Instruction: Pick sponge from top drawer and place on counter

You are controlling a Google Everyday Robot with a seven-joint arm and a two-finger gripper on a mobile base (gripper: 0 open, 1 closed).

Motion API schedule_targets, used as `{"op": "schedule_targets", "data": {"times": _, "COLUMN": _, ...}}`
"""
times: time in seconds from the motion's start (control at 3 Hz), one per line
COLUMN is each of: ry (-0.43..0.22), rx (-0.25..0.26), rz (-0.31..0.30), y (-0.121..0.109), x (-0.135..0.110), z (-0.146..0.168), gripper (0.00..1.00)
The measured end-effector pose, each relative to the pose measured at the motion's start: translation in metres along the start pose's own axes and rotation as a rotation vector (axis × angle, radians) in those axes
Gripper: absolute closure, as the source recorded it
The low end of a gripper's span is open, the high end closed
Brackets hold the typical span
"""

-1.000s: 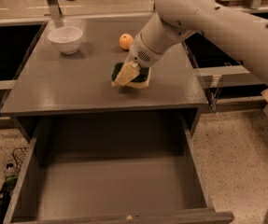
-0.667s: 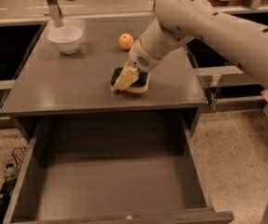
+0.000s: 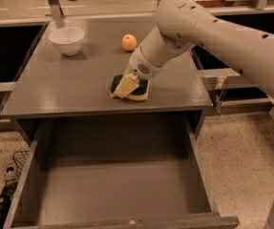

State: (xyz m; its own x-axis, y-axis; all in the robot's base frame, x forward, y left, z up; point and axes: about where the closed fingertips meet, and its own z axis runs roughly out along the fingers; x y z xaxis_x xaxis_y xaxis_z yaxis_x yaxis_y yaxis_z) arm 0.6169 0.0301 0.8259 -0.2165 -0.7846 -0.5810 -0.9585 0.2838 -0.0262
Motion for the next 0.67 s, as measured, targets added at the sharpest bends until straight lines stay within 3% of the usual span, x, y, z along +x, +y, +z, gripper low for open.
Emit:
{"op": "schedule_targets", "data": {"times": 0.33, "ry": 0.0, "rx": 0.0, "rz": 0.0, "y": 0.0, "x": 0.0, "z": 0.0, "gripper": 0.5}}
{"op": "schedule_targets", "data": {"times": 0.67, "ry": 0.0, "rx": 0.0, "rz": 0.0, "y": 0.0, "x": 0.0, "z": 0.0001, "gripper": 0.27}}
